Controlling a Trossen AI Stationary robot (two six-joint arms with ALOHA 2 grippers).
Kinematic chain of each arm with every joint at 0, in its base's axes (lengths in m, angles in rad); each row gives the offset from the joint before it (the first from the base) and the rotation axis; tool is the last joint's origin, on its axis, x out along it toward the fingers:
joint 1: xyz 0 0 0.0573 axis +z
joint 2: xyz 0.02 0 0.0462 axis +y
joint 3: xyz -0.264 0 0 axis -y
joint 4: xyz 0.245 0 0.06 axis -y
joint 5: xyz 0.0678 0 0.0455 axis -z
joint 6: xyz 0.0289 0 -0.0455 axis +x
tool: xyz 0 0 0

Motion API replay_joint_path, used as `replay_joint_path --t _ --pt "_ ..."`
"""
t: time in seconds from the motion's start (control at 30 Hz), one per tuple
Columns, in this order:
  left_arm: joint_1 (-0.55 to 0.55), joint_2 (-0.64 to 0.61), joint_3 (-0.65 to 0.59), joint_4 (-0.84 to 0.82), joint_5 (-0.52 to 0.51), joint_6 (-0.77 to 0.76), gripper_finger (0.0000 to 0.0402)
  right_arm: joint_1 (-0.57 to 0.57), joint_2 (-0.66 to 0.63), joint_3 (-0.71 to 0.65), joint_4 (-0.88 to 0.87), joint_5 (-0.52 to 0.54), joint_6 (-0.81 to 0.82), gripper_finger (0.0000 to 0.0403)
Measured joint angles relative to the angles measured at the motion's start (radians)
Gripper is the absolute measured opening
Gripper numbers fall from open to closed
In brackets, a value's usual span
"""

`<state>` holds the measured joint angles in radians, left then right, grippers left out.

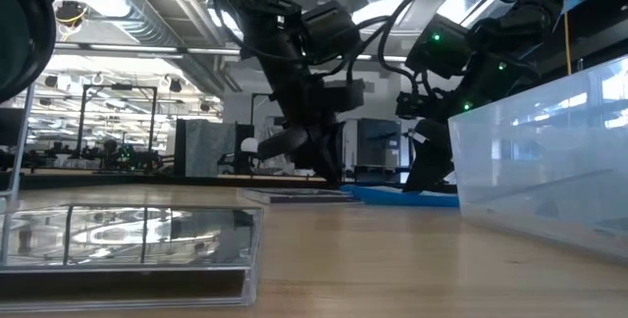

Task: Pick & place jewel cases by type
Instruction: Put the blue CD case into the right transparent bin

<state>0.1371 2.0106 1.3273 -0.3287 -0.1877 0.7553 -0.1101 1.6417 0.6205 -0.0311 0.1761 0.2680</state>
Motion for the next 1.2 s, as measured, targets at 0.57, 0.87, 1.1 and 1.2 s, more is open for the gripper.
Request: replay_joint_path --t 0.57,0.87,1.1,1.2 --pt "0.001 0.0 0.0 0.033 -0.021 0.103 0.0085 0.0 -0.183 -0.002 -0.084 -0.025 -0.003 0.0269" --pt "-0.006 0.0 0.0 0.039 -0.038 0.104 0.0145 -0.009 -0.23 0.0 -0.161 0.03 0.308 0.0269" --pt "-0.005 0.0 0.0 0.081 -0.054 0.09 0.0196 -0.025 -0.345 0.002 -0.26 0.053 0.454 0.0269" --pt "-0.006 0.001 0.0 0.113 -0.057 0.139 0.0199 -0.043 -0.364 -0.006 -0.298 0.022 0.488 0.0269"
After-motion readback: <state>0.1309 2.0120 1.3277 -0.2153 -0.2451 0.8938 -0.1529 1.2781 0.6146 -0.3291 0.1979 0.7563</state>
